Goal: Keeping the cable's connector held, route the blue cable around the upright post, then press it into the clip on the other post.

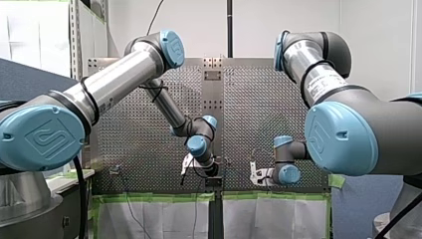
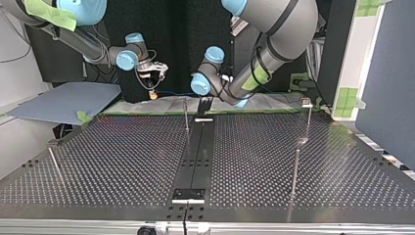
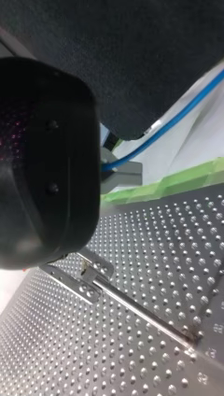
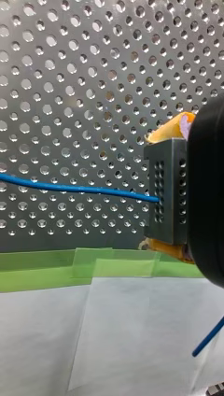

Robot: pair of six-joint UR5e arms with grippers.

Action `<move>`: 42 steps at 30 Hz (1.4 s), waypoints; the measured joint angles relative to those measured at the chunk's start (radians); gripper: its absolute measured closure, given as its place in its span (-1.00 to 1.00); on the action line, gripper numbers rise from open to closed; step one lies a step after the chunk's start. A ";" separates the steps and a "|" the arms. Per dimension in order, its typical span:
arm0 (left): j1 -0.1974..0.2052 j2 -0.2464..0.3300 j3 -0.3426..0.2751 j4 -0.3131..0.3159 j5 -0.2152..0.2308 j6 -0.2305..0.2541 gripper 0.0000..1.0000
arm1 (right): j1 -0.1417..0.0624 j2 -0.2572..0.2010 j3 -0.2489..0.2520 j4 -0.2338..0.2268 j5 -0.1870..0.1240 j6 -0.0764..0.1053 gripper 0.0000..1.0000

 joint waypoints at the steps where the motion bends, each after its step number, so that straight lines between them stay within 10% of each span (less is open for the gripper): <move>1: 0.000 0.000 0.000 -0.002 0.005 0.002 1.00 | 0.000 -0.002 0.001 0.000 -0.001 0.000 1.00; 9: -0.011 0.001 0.000 -0.008 0.066 0.013 1.00 | -0.003 -0.052 0.013 -0.007 0.002 0.007 1.00; 21: 0.013 0.003 0.000 0.042 0.082 -0.035 1.00 | -0.009 -0.072 0.015 -0.018 0.007 0.081 1.00; 42: 0.059 -0.016 0.000 0.212 0.146 -0.193 1.00 | -0.026 -0.032 0.004 -0.091 0.003 0.111 1.00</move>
